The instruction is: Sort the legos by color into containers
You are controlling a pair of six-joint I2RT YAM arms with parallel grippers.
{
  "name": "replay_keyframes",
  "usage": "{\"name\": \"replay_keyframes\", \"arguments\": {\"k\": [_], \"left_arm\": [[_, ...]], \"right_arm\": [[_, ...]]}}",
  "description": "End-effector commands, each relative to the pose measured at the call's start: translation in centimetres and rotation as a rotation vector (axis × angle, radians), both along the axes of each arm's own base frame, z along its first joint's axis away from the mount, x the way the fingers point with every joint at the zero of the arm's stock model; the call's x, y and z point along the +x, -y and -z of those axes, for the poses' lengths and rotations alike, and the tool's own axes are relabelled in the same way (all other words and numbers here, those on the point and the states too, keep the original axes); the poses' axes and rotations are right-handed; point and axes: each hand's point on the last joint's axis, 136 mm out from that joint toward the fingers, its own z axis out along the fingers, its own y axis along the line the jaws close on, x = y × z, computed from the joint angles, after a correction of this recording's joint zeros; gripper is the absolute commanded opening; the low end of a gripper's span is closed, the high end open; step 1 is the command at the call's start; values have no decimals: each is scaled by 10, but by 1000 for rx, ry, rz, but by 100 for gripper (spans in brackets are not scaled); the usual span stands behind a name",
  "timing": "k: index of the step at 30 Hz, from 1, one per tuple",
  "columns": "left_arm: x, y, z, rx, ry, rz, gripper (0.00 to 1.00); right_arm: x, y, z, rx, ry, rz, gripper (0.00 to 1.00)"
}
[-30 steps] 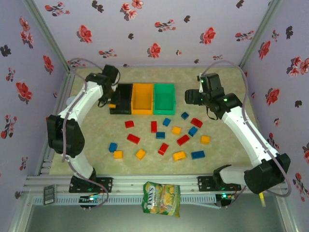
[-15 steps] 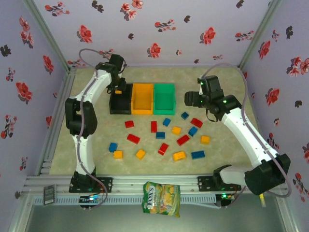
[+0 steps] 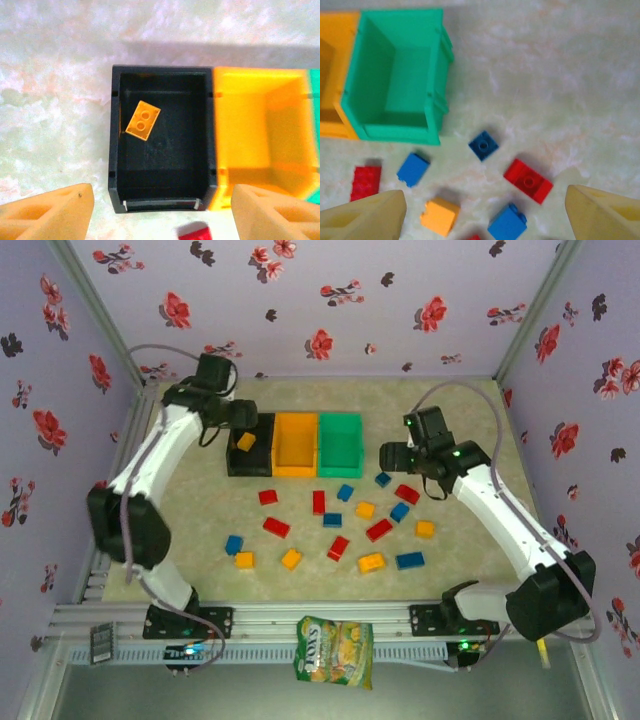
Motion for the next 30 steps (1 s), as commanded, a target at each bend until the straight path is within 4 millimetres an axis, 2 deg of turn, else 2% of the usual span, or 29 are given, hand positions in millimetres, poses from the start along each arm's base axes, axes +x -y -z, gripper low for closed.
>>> {"name": "replay_keyframes", "arguments": {"k": [1,6,9,12,16,22,30], "left_arm": [[-22,11,-27,-96,111,41,75],[-46,6,-45,-127,202,53,78],[-49,5,-52,-129,219,58,78],[-49,8,-55,-134,225,66,78],[-51,12,-55,-129,225,85,78],[-60,20,-60,-143,251,145,79],[-84,44,-72,-219,306,304,80]], "right_arm": [[-25,6,38,-7,-129,49,83],[-37,15,68,-1,-193,163,80],[-45,21,89,27,-243,276,77],[-50,18,105,83,-274,366,75],[-51,9,112,149,-279,437,70],[-50,10,121,175,-265,488,68],[-43,5,141,163,-299,495,64]]}}
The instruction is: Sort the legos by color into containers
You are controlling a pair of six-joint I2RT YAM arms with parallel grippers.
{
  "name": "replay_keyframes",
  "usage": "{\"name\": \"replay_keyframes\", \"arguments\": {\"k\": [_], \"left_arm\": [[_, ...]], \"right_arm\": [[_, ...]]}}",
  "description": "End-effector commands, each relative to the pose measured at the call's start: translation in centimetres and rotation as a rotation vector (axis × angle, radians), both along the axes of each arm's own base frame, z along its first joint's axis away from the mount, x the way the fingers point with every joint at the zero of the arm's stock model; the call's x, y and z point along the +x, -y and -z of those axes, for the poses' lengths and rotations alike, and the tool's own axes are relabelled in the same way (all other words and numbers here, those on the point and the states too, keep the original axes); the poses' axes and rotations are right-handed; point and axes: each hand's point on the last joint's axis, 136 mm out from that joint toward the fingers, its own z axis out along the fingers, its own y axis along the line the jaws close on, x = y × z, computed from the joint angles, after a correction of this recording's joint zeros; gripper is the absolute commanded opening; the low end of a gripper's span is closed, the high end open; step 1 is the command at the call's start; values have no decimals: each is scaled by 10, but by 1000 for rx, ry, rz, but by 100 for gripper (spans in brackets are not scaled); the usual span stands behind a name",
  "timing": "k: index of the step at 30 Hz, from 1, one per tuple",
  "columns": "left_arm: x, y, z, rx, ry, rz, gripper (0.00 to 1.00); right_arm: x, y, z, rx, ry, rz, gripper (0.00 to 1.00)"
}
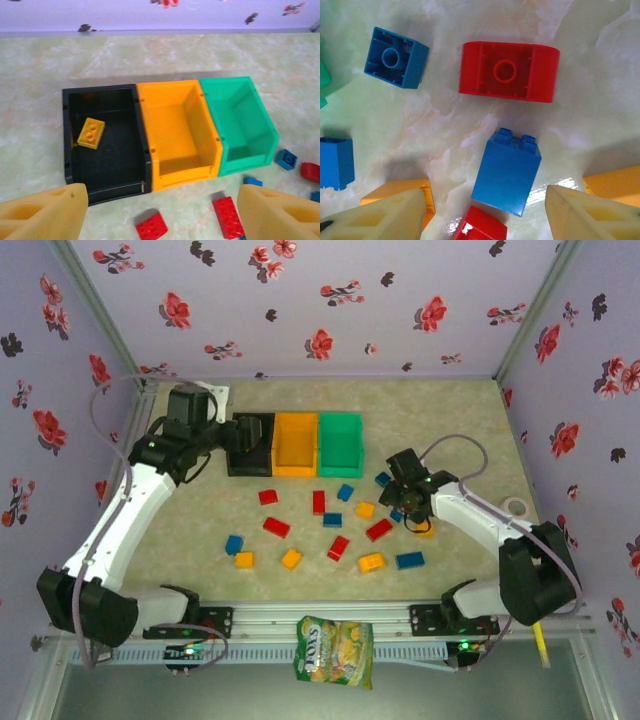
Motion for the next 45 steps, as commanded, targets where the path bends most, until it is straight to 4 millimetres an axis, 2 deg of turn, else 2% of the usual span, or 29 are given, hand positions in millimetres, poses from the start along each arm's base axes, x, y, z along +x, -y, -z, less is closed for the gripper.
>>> {"name": "replay_keyframes", "arguments": {"k": [1,13,22,26,30,33,35,40,45], "left_arm": [[-15,22,-21,-53,81,147,80],[-52,63,-16,-65,40,402,77],[-69,78,7,-31,-63,490,75],[-72,81,13,-24,-99,504,74],[-72,82,14,-22,-102,504,74],[-73,82,12,-24,-98,505,73],[-73,82,10,-26,-92,505,73],[-70,82,10,-23,-77,499,71],[-62,80,18,-67,-38,447,70]], "right_arm": [[5,-1,10,-5,-4,33,64],[2,-2,32,-20,-59,31,62],[-1,0,41,-40,-84,18,50],[1,0,36,-54,-77,-6,40],[12,-2,15,-75,-44,-54,29],[26,-13,-14,-56,32,-109,27],[39,-26,-36,-18,98,-152,26],[67,-74,-93,41,256,-309,22],[89,-121,-136,87,414,-443,20]]}}
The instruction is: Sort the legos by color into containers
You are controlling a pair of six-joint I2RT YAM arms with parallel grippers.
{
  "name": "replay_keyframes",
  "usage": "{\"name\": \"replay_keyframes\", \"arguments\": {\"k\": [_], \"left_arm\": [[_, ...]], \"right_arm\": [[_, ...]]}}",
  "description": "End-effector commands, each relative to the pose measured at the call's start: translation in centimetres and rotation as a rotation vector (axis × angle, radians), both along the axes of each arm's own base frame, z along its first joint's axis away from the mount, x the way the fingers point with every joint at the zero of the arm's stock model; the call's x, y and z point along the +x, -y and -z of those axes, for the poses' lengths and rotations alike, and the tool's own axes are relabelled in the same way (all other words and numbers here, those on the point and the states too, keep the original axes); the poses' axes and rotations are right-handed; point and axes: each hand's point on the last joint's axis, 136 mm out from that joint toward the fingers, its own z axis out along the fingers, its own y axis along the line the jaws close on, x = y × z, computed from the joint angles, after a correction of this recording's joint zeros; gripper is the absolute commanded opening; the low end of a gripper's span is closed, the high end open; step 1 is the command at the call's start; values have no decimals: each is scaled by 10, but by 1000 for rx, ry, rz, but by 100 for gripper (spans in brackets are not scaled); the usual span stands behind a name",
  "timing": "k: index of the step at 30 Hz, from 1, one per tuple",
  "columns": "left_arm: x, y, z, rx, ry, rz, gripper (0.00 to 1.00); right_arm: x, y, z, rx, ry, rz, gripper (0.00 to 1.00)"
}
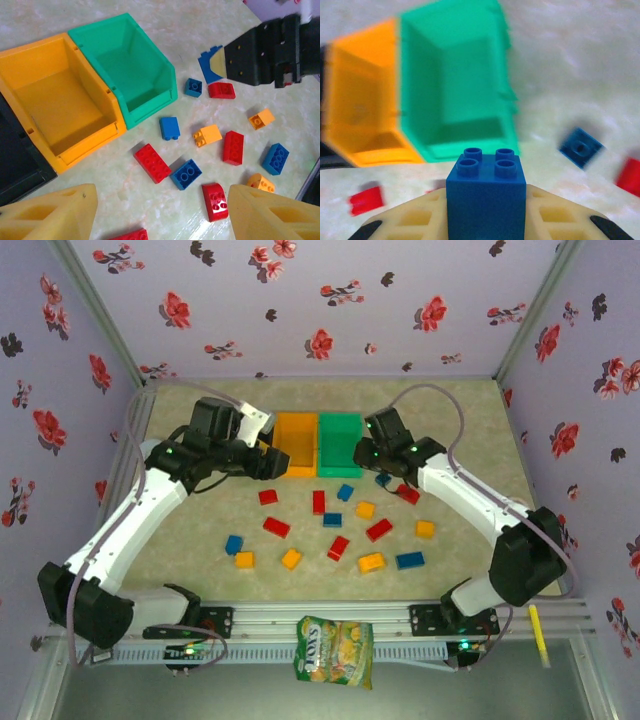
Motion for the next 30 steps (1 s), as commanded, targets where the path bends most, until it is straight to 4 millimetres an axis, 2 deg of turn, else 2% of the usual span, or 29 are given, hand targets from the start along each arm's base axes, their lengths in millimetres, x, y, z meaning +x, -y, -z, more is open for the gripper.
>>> {"name": "replay_keyframes", "arguments": {"k": [1,4,10,15,21,26,27,30], "left_arm": [[4,1,-5,-55,32,-25,70],[9,-3,2,-65,11,-74,69],[25,-28,20,-29,-34,-238,63],[26,-44,30,-3,-71,-301,61],[25,-52,27,0,-57,-327,64],[26,-59,28,6,-57,-353,64],[26,-59,28,7,-58,-356,64],[27,-64,33,23,-70,-382,64]], "right_arm": [[15,-33,-24,15,115,-127,21],[30,-57,-34,26,175,-171,20],[57,-106,-30,38,228,-247,19],[74,-135,-21,24,231,-301,21],[89,-155,-6,3,197,-338,27],[97,-162,1,-3,177,-341,35],[98,-163,2,-5,173,-338,37],[102,-163,2,-21,168,-334,55]]}}
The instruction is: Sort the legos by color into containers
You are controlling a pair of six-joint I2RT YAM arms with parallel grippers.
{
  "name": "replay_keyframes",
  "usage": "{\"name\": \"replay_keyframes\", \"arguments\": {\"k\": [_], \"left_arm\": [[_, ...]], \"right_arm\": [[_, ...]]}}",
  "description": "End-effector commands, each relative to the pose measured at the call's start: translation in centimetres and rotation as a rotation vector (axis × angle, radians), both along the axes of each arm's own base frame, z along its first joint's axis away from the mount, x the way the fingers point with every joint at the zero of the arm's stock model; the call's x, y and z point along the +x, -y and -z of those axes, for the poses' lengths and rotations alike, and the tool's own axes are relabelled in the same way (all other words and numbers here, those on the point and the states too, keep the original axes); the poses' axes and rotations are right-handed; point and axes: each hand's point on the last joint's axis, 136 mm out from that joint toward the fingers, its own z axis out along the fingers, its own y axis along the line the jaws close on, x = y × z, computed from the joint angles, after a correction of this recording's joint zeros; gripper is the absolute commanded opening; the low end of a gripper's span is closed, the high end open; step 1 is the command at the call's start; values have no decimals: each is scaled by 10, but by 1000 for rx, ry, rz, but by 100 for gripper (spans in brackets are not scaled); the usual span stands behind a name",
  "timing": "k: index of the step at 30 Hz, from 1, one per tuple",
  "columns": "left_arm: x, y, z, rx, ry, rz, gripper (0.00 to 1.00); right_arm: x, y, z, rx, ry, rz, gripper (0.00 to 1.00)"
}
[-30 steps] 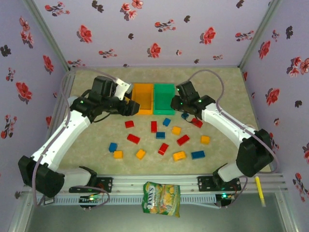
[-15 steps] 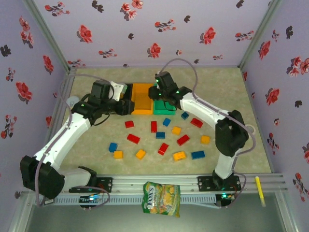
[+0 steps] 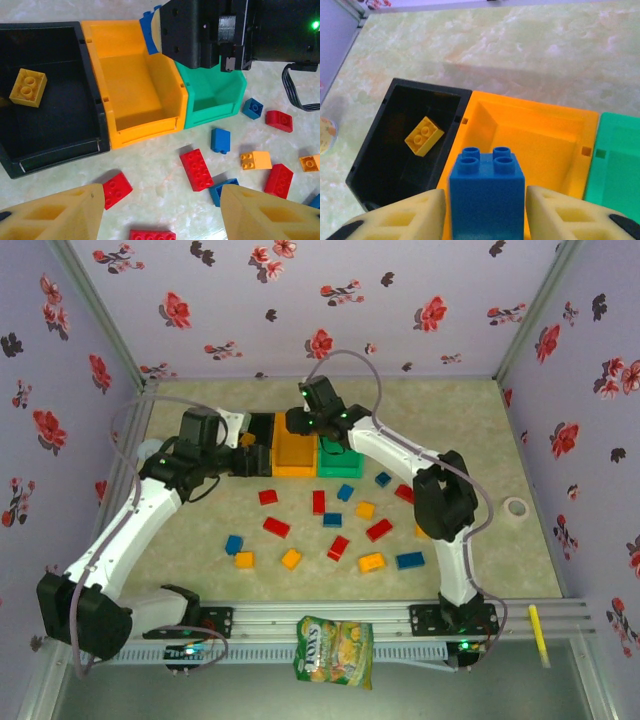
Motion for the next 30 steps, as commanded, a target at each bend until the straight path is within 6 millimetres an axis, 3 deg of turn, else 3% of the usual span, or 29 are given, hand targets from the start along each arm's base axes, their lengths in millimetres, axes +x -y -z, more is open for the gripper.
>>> {"name": "replay_keyframes", "arguments": {"k": [1,4,11,15,18,23,30], "left_arm": [[0,-12,9,23,-23,-59,65],[1,-21,21,38,-64,-126,66],[-5,-42,65,22,-261,-394,67],[-14,-29,79,20,-284,-395,68],[-23,-33,93,64,-359,-435,67],[-56,-24,120,57,-501,-514,67],[-82,-1,140,40,-597,-544,70]], "right_arm": [[0,-2,-6,-24,-1,-10,59],[-1,3,-19,-41,21,-4,66],[-19,33,-50,-77,62,25,70],[-36,50,-53,-81,53,34,71],[-49,63,-50,-91,35,41,71],[-62,83,-47,-118,21,53,71],[-71,84,-43,-103,2,37,72]]}}
